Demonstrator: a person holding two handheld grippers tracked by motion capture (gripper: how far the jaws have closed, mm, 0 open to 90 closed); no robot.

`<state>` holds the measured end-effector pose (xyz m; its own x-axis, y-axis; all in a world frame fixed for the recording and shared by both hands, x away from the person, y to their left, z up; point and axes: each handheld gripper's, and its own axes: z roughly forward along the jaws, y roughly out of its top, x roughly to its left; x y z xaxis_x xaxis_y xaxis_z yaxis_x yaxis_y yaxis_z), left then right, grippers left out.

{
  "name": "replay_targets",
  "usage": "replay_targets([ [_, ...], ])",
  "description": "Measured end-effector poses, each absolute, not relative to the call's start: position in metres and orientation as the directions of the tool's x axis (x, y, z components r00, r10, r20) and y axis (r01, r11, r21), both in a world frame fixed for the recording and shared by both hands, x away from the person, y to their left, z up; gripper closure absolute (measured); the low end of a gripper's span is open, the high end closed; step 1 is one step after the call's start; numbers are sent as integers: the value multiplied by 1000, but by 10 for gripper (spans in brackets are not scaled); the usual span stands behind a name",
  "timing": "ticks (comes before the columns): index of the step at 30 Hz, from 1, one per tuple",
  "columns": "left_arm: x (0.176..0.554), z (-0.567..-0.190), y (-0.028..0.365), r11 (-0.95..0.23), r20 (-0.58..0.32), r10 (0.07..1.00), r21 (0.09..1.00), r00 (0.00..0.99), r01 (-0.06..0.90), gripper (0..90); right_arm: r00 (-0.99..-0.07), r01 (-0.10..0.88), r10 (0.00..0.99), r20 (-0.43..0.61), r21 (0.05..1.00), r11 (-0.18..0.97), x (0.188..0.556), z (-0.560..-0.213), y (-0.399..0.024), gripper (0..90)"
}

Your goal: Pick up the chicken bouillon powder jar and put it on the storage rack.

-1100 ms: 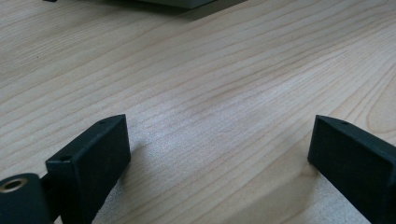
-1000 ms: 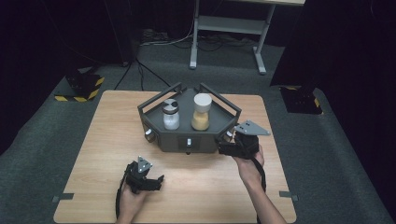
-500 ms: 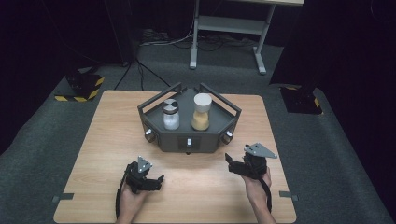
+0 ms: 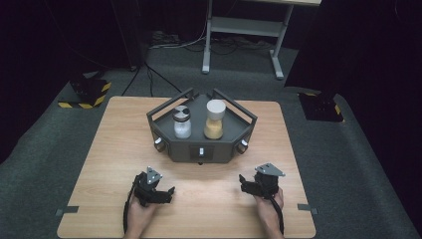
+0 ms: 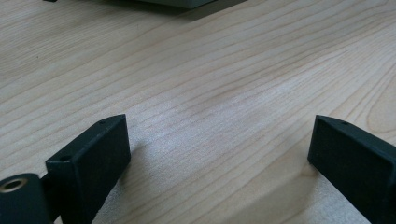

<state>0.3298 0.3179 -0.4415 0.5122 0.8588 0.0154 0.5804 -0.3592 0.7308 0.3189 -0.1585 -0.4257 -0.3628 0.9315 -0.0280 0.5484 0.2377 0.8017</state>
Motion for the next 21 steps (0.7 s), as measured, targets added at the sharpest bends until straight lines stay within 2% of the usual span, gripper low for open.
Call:
replay_targets([
  [21, 330, -442, 318, -359, 15, 859, 731, 512, 580, 57, -358, 589, 934, -19, 771, 241, 323, -445, -151, 132],
])
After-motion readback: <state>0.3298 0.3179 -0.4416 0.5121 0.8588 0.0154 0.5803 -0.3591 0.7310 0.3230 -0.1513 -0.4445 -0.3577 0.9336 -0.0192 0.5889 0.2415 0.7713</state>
